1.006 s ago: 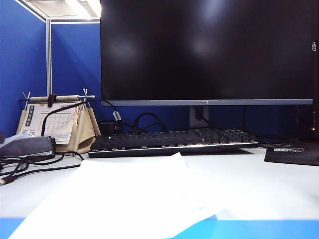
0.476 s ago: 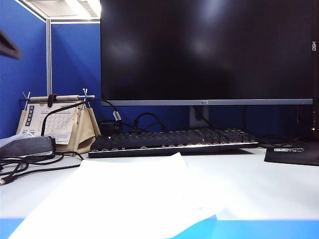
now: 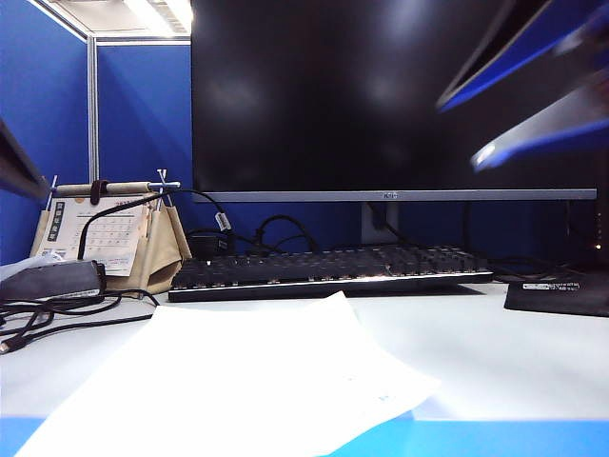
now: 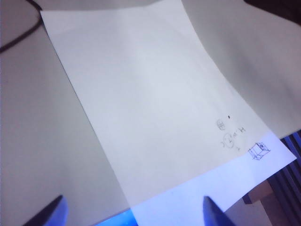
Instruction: Put a wrinkled paper upside down.
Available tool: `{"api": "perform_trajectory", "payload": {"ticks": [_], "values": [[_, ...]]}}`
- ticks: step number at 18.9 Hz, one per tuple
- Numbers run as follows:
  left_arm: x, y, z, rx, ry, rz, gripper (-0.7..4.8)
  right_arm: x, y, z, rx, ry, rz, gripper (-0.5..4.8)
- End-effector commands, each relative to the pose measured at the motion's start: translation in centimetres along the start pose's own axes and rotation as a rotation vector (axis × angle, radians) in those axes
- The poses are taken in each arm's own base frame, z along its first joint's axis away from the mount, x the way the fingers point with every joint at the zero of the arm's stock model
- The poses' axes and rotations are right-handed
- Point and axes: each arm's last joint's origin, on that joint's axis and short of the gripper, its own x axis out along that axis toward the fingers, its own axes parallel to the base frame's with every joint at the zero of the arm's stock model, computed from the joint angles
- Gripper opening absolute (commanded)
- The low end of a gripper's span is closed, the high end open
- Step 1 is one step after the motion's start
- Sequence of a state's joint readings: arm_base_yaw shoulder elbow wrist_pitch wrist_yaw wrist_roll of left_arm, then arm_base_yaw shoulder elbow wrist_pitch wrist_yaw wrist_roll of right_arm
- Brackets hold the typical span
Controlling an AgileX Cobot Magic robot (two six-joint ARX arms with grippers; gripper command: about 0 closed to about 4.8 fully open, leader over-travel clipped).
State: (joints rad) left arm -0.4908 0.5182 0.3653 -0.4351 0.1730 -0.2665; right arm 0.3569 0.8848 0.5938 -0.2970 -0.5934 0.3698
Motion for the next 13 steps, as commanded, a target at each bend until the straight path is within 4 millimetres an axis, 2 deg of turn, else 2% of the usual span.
{"api": "perform_trajectory", "payload": {"ticks": [1, 3, 6, 10, 13], "values": [[-0.1, -0.3, 0.8, 0.009, -0.044, -0.020, 3.77, 2.8, 1.5, -1.2, -0.114, 0.085, -0.081, 2.74], [-0.1, -0.3, 0.9, 0.013, -0.053, -0.033, 3.77, 4.7, 2.2, -2.3, -0.149, 0.161, -0.112, 2.75], [-0.2, -0.5, 0.9, 0.017, -0.044, -0.080, 3.77, 6.9, 1.4, -3.6, -0.100, 0.293, -0.131, 2.75], [-0.2, -0.6, 0.9, 0.019, -0.036, -0.107, 3.77, 8.2, 0.4, -4.5, -0.066, 0.371, -0.157, 2.75], [-0.2, -0.6, 0.9, 0.019, -0.034, -0.113, 3.77, 8.7, 0.0, -4.5, -0.045, 0.351, -0.158, 2.75]]}}
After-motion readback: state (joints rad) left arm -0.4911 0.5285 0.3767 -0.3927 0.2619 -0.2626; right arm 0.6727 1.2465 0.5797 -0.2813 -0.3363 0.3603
